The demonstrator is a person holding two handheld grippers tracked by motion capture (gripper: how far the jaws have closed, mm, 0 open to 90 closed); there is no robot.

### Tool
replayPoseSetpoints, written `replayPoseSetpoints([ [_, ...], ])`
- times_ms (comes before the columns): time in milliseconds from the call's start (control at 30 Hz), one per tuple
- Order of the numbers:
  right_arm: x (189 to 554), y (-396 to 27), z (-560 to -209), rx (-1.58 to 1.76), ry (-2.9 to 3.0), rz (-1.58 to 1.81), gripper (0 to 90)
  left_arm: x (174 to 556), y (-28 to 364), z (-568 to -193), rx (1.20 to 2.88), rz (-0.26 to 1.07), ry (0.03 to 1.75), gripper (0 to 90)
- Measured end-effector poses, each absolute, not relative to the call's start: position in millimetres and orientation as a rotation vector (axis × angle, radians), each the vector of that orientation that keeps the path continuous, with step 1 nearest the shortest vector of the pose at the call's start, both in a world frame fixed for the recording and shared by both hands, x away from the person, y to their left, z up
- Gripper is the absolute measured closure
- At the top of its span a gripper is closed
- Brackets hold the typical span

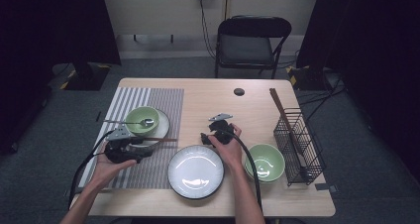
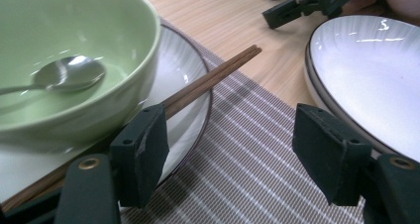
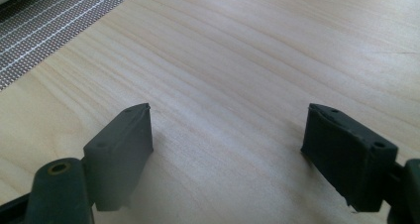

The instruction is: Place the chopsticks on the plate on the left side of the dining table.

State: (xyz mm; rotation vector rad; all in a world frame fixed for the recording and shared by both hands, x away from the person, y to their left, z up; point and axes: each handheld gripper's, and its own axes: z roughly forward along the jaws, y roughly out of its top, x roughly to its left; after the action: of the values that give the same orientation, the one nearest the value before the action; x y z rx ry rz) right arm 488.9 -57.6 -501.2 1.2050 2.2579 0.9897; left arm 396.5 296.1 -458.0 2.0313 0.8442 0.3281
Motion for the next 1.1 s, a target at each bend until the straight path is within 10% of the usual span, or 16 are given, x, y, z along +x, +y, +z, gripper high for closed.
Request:
replayPoseSetpoints([
  [1100, 489, -58, -501, 1.203, 2.258, 0.989, 18.7, 362, 347, -502, 2.081, 0.484, 1.087, 18.6],
])
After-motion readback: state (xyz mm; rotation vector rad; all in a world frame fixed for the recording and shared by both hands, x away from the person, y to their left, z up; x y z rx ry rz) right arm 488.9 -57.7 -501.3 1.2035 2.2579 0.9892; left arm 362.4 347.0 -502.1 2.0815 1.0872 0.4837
